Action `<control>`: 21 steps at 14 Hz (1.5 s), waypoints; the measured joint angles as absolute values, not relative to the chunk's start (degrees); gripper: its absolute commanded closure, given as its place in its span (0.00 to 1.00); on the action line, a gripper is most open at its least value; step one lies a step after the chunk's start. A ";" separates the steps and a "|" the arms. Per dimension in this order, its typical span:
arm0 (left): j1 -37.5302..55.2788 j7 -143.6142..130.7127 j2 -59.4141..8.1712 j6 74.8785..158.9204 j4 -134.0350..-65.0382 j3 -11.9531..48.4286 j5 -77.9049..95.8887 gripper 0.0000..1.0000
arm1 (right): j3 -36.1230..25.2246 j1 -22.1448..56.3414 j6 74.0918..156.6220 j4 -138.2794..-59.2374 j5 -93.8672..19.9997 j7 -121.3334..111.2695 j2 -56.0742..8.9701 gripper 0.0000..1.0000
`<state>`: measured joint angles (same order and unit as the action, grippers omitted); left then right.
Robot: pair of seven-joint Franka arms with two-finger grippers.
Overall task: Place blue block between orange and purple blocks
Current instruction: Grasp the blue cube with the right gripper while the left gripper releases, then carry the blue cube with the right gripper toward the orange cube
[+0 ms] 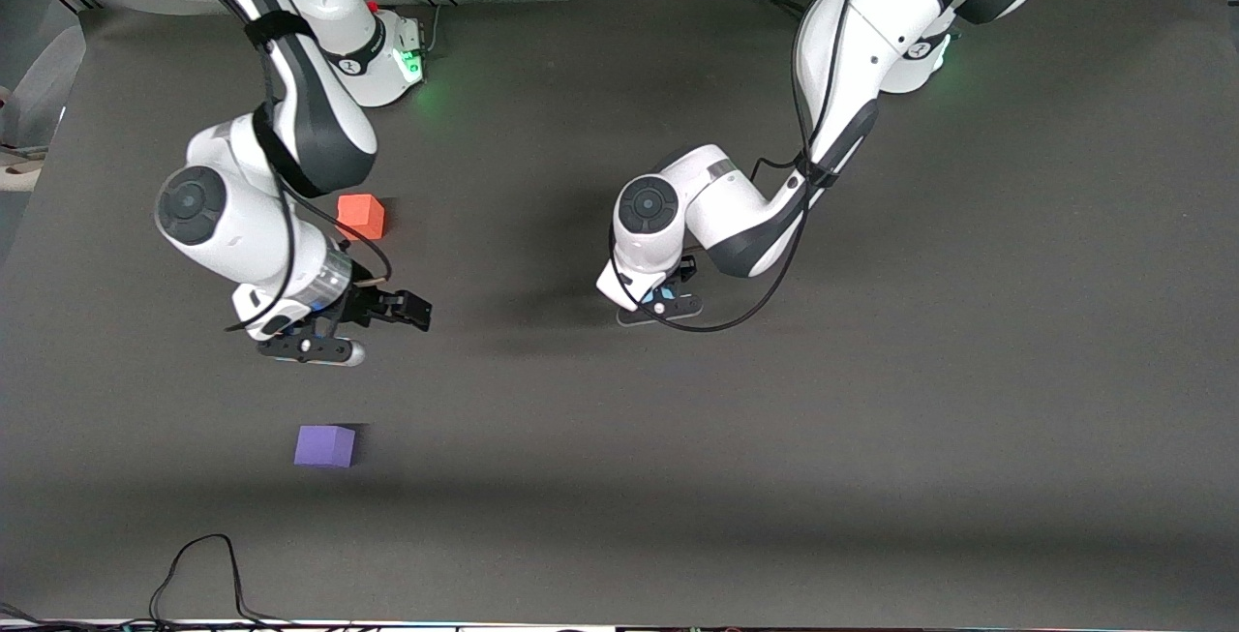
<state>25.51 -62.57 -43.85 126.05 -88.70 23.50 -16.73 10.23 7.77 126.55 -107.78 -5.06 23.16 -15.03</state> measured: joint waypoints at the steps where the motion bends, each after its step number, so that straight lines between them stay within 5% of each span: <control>1: 25.50 -62.40 -43.88 126.05 -88.69 23.46 -16.88 0.00 | 10.23 8.73 127.36 -107.72 -5.06 24.42 -15.67 0.00; 6: 21.23 -56.24 -41.31 117.43 -85.80 24.76 -15.06 0.00 | 10.23 11.67 129.17 -106.73 -4.65 29.32 -17.52 0.00; 10: 9.05 -43.98 -30.31 104.83 -84.52 28.04 -7.28 0.00 | 10.71 17.04 135.00 -106.57 -3.38 33.27 -20.97 0.00; 15: -6.91 -27.26 -19.33 92.87 -84.02 27.94 -2.75 0.00 | 11.47 30.83 141.83 -97.63 7.76 48.30 -33.71 0.00; 21: -25.00 -9.37 -17.86 88.80 -81.84 27.54 -4.49 0.00 | 12.71 35.99 141.79 -87.85 19.44 60.57 -45.64 0.00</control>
